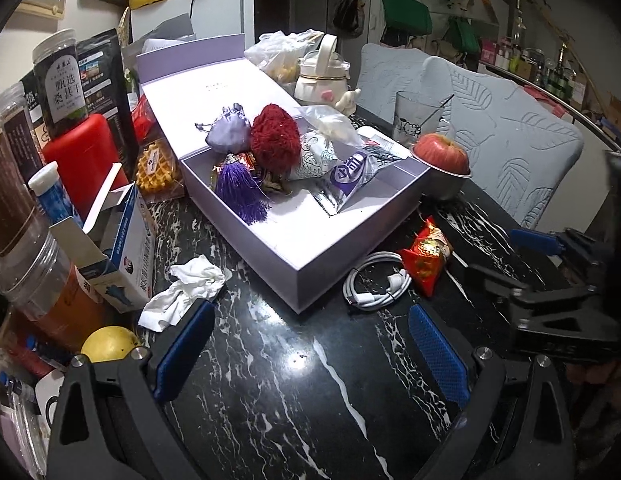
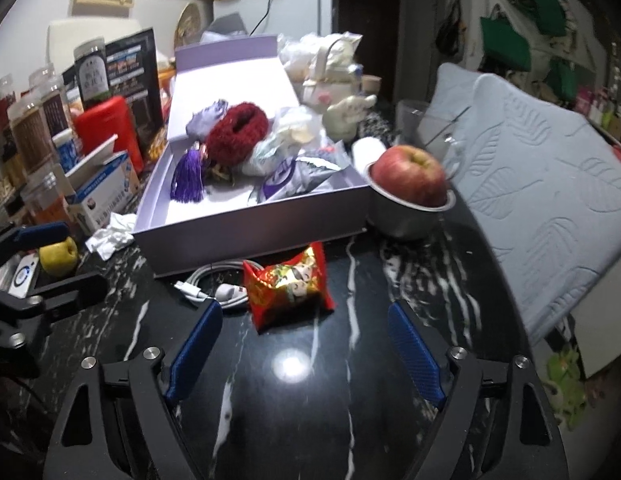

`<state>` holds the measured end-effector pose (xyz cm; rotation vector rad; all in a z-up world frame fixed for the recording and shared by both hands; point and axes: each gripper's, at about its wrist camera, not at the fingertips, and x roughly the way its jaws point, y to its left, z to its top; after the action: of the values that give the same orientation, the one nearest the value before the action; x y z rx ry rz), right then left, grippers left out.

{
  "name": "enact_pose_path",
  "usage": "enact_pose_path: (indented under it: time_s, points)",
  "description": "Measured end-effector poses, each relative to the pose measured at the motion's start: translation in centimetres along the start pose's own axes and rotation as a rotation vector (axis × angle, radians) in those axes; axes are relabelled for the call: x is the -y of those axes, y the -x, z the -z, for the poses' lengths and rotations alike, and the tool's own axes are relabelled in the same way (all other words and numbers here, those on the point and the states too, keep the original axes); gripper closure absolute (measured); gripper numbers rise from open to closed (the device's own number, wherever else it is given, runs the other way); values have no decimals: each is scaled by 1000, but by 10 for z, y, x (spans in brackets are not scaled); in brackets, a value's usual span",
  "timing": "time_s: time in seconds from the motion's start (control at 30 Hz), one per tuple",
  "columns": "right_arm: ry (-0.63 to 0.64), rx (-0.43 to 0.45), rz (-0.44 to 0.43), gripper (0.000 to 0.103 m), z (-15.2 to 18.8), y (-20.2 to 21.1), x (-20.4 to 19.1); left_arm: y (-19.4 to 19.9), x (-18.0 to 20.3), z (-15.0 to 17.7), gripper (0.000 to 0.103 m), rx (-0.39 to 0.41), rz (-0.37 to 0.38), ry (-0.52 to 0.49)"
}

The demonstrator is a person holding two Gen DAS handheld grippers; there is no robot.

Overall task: Organize soft objects
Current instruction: 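Grasp the red candy packet with the right gripper while the left approaches the white cable, then lift the red candy packet with the right gripper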

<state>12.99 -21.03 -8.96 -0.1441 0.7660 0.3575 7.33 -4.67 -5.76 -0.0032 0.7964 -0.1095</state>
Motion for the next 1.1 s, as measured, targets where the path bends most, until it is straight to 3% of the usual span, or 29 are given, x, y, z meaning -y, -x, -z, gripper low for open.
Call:
enact_pose_path:
  time_s: [0.27, 0.33, 0.43, 0.53, 0.87, 1.03, 1.1]
  points:
    - [16, -91, -67, 17, -13, -55, 5, -15, 0, -4, 4, -12, 7, 14]
    - [10, -102, -90, 23, -14, -61, 8, -19, 3, -5, 4, -14, 9, -2]
    - [5, -133, -142, 40, -14, -72, 13, -26, 7, -6, 4, -26, 21, -19]
    - [4, -127, -168, 48, -14, -70, 17, -35, 13, -8, 4, -46, 46, -19]
    - [-97, -120, -96, 52, 10, -45, 62, -66, 37, -6, 4, -124, 126, 13]
    - [-159, -116, -51, 52, 23, -27, 83, -88, 42, -8, 4, -174, 126, 95]
    - [-178, -110, -36, 52, 26, -21, 89, -98, 46, -9, 4, -197, 94, 110]
